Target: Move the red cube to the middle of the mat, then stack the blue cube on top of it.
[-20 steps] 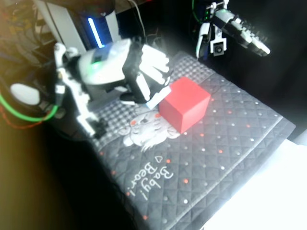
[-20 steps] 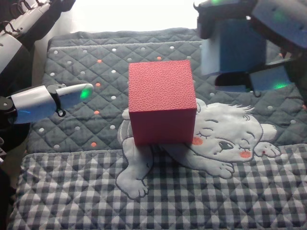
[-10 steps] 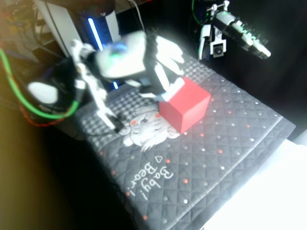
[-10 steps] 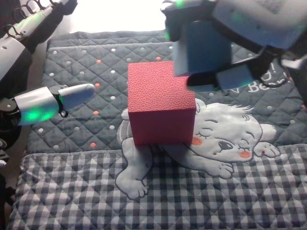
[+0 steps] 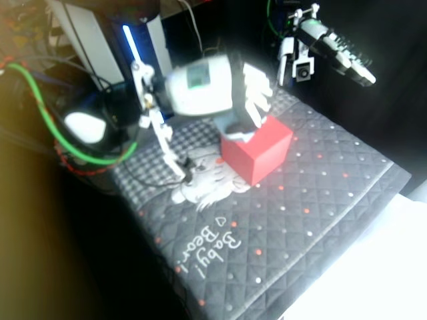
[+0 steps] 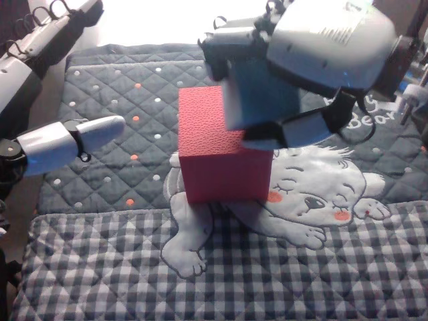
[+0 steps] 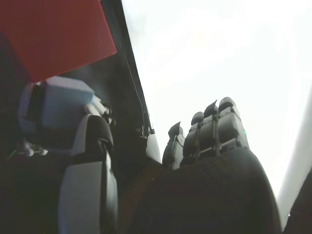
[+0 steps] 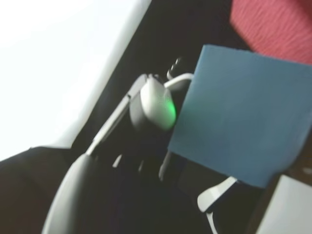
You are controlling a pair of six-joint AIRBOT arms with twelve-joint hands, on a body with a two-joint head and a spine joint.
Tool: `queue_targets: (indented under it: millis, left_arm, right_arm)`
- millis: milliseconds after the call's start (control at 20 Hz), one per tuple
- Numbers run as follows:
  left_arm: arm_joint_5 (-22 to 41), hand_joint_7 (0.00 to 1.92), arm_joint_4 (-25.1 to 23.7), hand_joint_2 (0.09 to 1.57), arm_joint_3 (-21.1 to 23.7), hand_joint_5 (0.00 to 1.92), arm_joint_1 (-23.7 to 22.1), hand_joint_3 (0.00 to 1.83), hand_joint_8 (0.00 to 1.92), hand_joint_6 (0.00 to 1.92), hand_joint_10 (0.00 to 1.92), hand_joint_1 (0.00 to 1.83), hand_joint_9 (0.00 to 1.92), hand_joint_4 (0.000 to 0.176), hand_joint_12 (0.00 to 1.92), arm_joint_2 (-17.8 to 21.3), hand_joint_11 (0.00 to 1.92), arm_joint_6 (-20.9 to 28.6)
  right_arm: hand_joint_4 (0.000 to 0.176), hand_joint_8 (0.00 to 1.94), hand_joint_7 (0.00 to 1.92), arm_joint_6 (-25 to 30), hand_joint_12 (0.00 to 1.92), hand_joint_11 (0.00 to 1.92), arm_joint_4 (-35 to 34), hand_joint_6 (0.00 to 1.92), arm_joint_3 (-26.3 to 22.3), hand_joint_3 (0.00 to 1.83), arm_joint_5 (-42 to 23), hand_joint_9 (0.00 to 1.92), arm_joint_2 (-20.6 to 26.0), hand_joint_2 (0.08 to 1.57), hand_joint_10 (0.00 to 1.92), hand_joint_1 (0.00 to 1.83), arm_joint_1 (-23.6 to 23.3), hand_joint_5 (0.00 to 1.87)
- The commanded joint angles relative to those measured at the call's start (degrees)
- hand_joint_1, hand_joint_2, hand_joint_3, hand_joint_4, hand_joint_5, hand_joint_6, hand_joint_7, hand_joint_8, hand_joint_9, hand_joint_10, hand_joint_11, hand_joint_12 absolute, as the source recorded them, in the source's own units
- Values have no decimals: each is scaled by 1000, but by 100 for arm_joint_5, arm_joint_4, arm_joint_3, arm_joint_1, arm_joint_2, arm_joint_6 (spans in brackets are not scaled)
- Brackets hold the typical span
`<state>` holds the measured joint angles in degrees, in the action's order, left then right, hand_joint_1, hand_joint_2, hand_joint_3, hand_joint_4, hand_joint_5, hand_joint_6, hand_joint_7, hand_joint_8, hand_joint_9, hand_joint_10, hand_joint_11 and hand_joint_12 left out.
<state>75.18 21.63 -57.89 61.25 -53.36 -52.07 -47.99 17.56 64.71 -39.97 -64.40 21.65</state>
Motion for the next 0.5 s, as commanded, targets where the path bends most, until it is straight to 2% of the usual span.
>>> queue_targets:
  millis: [0, 50, 100, 150, 250, 300, 350, 400, 450]
  left_arm:
    - [812, 0, 37, 1123, 7, 0, 20, 16, 0, 0, 0, 725, 0, 137, 0, -4, 0, 24]
    - [902, 0, 133, 1135, 21, 0, 87, 18, 0, 0, 0, 721, 0, 143, 0, -2, 0, 27]
    - [978, 0, 213, 1123, 32, 4, 140, 11, 0, 1, 0, 632, 0, 160, 0, 0, 0, 37]
    - [1030, 0, 258, 1127, 37, 5, 179, 11, 0, 1, 0, 596, 0, 167, 0, 2, 0, 58]
    - [1091, 0, 303, 1143, 48, 9, 222, 14, 0, 2, 0, 612, 0, 162, 0, 4, 0, 71]
    - [1102, 0, 310, 1146, 48, 16, 225, 12, 0, 5, 0, 642, 0, 158, 0, 5, 0, 71]
    - [1112, 0, 315, 1145, 49, 16, 225, 10, 0, 4, 0, 635, 0, 161, 0, 5, 0, 71]
    - [1116, 0, 319, 1144, 52, 32, 230, 6, 0, 9, 0, 648, 0, 157, 0, 5, 0, 71]
    - [1116, 0, 322, 1144, 55, 32, 233, 6, 0, 9, 0, 648, 0, 157, 0, 4, 0, 71]
  right_arm:
    - [0, 563, 57, 9, 1621, 16, -24, 491, 13, 147, -482, 22, 25, 1176, 1002, 501, -86, 41]
    - [0, 249, 91, 9, 1477, 2, 6, 280, 21, 71, -387, 4, 25, 1224, 746, 458, -86, 61]
    - [0, 114, 46, 9, 1350, 0, 5, 165, 29, 33, -372, 0, 25, 1244, 527, 464, -86, 27]
    - [0, 47, 17, 14, 1212, 0, 4, 43, 36, 14, -359, 0, 25, 1244, 388, 420, -86, 5]
    - [3, 2, 0, 36, 905, 0, 4, 1, 48, 1, -356, 0, 25, 1234, 242, 397, -86, 0]
    - [14, 0, 0, 40, 778, 0, 4, 0, 48, 0, -356, 0, 25, 1225, 172, 406, -86, 0]
    - [21, 0, 0, 48, 645, 0, 4, 0, 47, 0, -357, 0, 25, 1218, 125, 414, -86, 0]
    - [3, 0, 0, 69, 389, 0, 4, 0, 47, 2, -357, 36, 25, 1231, 40, 366, -86, 0]
    - [3, 0, 0, 84, 389, 0, 4, 0, 46, 2, -357, 36, 25, 1231, 40, 366, -86, 0]
